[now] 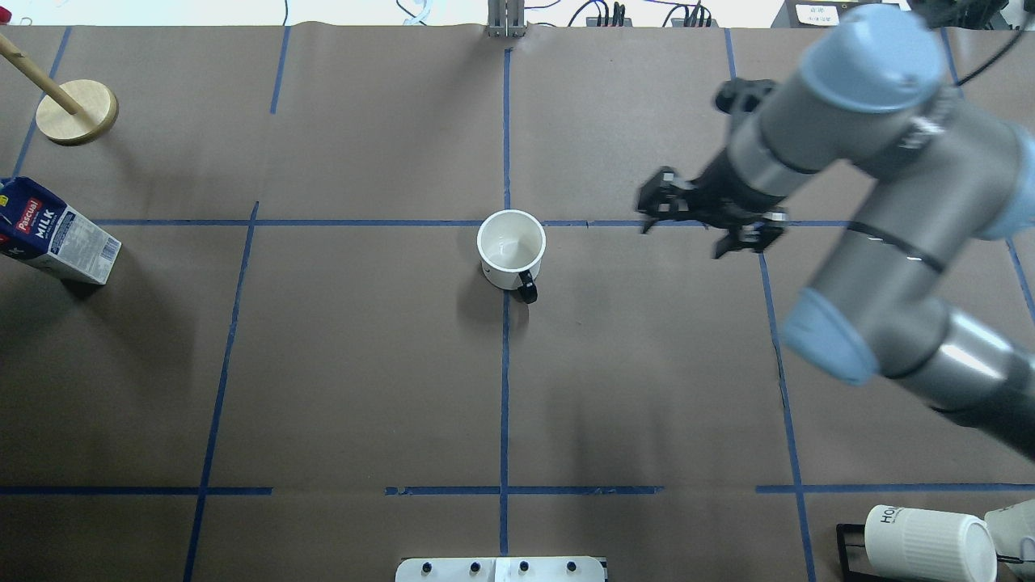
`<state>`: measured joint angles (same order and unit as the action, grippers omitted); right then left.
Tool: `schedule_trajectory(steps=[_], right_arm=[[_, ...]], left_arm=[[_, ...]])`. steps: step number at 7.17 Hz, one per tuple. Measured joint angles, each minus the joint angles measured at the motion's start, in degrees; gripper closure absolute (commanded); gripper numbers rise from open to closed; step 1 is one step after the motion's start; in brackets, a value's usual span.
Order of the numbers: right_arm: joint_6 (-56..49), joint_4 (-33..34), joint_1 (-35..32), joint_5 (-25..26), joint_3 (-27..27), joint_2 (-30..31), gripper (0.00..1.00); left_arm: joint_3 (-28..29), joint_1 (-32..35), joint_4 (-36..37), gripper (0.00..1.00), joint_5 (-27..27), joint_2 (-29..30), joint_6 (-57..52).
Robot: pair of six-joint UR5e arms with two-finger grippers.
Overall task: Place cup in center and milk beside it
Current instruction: 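Release the mug at the center and withdraw the right gripper, then grasp the blue milk carton with the left gripper and lift it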
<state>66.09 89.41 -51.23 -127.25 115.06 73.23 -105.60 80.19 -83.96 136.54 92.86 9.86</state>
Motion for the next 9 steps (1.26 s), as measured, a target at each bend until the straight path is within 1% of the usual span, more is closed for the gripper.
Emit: schedule_trajectory(steps=[1, 2, 4, 6, 7, 8, 9], right_arm=[[-6.2, -0.1, -2.6, -0.7, 1.6, 4.3, 0.0], [-9.7, -0.1, -4.0, -1.0, 2.2, 6.7, 0.0], [-11.5, -0.2, -4.6, -1.0, 2.6, 8.1, 0.0], [-11.7, -0.2, -4.5, -0.9, 2.5, 8.2, 0.0], [-11.6, -0.2, -4.5, -0.8, 2.5, 8.2, 0.0], [-11.4, -0.2, -4.5, -0.8, 2.5, 8.2, 0.0], [-11.3, -0.2, -4.4, -0.7, 2.4, 8.2, 0.0]], left_arm=[[1.7, -2.0, -0.1, 0.0, -0.9, 2.8, 2.6], [3.7, -3.7, -0.3, 0.0, -1.3, 4.8, 4.4], [6.8, -6.7, -0.6, 0.0, -2.0, 6.6, 6.4], [8.4, -8.8, -0.7, 0.0, -3.1, 6.9, 6.8], [9.1, -9.5, -0.7, 0.17, -3.6, 6.9, 6.9], [9.7, -9.9, -0.8, 0.6, -3.9, 7.0, 6.9], [9.9, -10.1, -0.9, 0.9, -4.1, 7.2, 6.9]])
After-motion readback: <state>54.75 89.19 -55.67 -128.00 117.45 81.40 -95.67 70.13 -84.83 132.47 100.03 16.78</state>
